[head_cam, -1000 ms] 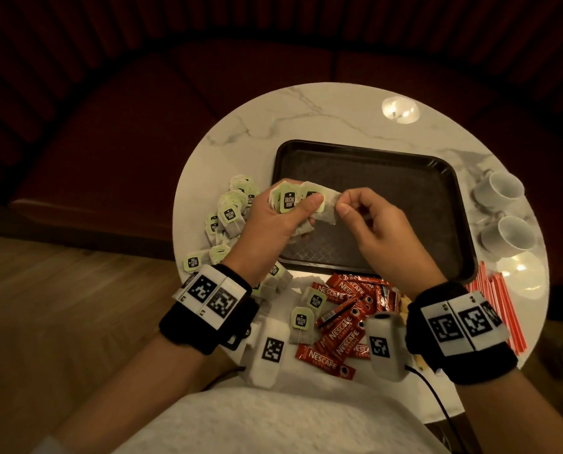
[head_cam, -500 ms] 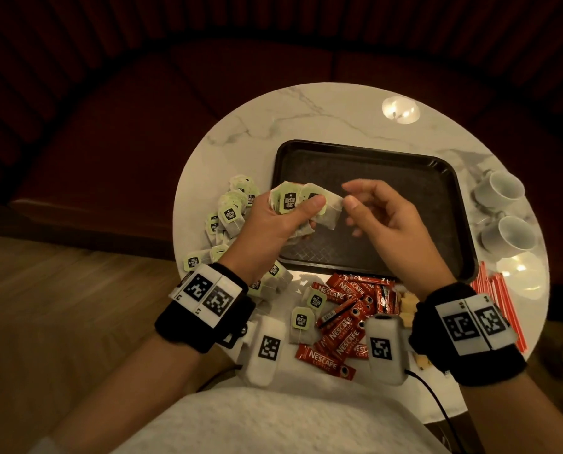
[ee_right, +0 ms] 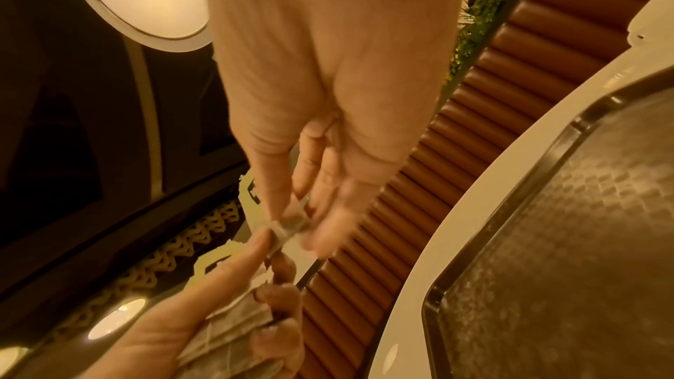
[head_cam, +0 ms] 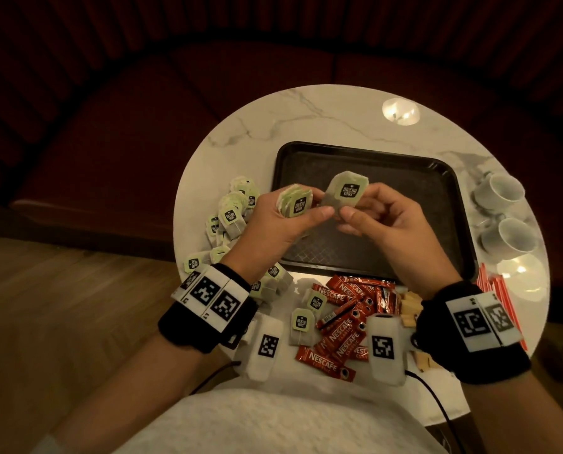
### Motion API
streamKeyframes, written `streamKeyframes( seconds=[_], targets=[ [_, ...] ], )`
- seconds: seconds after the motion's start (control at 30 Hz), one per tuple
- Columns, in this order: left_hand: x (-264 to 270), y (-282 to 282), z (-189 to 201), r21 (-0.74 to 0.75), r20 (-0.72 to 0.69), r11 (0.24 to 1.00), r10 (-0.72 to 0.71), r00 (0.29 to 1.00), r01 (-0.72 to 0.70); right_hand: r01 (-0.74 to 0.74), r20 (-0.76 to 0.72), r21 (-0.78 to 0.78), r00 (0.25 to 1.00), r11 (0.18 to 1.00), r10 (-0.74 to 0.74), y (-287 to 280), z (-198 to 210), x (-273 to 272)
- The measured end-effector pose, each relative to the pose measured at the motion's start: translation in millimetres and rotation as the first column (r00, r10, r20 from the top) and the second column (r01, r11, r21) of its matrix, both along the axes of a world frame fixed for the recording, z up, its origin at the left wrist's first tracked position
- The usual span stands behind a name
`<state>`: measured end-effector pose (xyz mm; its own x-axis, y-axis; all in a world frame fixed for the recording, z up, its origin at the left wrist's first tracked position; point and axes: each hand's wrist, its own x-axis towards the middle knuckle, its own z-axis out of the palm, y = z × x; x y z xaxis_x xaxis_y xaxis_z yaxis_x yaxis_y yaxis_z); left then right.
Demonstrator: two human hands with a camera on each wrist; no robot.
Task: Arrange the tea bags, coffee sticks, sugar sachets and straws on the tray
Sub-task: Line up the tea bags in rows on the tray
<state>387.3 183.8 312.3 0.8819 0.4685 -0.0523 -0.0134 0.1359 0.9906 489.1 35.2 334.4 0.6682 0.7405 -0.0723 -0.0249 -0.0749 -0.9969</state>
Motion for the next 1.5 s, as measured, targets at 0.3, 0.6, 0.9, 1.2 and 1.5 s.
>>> streamKeyframes(
  seconds=[0.3,0.6,0.9,1.2,1.5],
  targets=[
    [0.3,5.0,-1.6,0.087,0.038,0.996,-0.002,0.999,-0.001,0.072,0.204,-0.039,0.977,0.997,-0.063,-2.6,3.1,5.6],
    [-0.8,3.6,1.3,0.069,0.041,0.997,-0.029,0.999,0.026,0.077,0.211,-0.044,0.975,0.996,-0.066,-1.9,1.9,9.3],
    [1.2,5.8,-3.6,0.011,-0.001,1.000,0.006,1.000,-0.006,0.091,0.115,0.017,0.989,0.996,-0.092,7.5,1.7,10.1],
    [10.0,7.9,-10.1,-0.154,-0.028,0.979,0.130,0.991,-0.133,0.061,0.012,-0.005,0.998,0.998,-0.061,25.0,-3.1,18.9],
    [17.2,19.3,-20.3,-0.152,-0.121,0.979,0.119,0.985,-0.137,0.061,0.057,-0.062,0.997,0.996,-0.057,43.8,-9.1,26.4]
  ],
)
